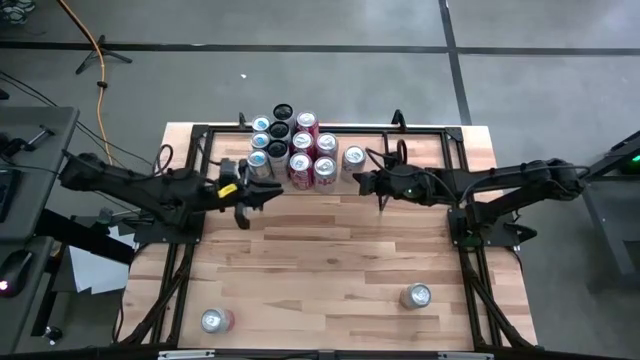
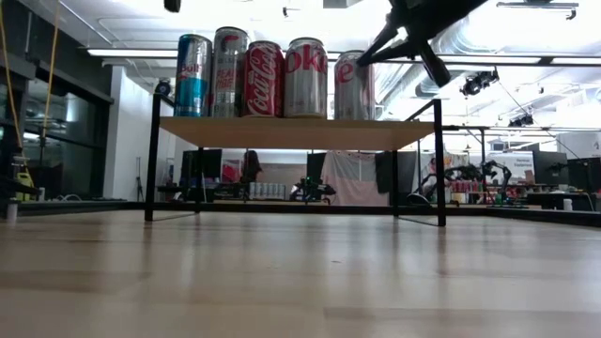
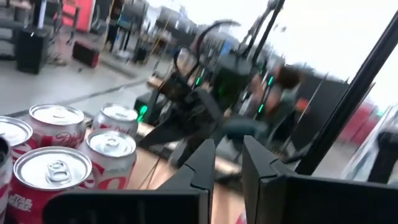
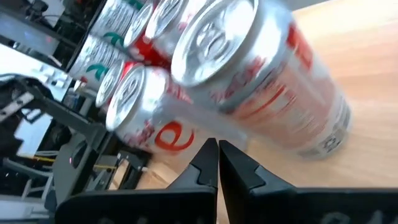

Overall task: Place canned beverage on shelf
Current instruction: Put the red-silver soda can aligned with the other red-silver soda cans on the shelf

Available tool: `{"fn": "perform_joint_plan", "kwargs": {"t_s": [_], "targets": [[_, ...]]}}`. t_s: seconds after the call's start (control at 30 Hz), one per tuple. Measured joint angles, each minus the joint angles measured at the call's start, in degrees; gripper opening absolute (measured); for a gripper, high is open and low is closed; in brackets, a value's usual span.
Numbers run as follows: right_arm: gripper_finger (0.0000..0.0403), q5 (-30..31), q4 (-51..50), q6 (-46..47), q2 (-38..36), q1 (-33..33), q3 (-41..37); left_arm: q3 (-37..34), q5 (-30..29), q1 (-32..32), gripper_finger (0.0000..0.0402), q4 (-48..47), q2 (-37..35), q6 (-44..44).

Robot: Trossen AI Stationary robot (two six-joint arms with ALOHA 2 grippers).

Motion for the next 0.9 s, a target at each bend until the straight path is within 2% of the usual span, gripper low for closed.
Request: {"fn": "perform_joint_plan", "kwargs": {"t_s": [0.13, 0.4, 0.9], "targets": [[0.0000, -0.1, -0.1, 0.1, 0.0, -1.6, 0.0, -4.9, 0.0, 0.1, 0.0007, 7.6, -2.8, -1.4], [0.0000, -0.3, -0.3, -0.2, 0.3, -3.8, 0.0, -5.2, 0.0, 0.2, 0.0002, 7.5, -4.7, -0.6], [0.0000, -1.0, 0.1, -5.7, 0.3, -13.4, 0.0, -5.2, -0.1, 0.2, 0.0001, 7.4, -4.7, -1.6]]}}
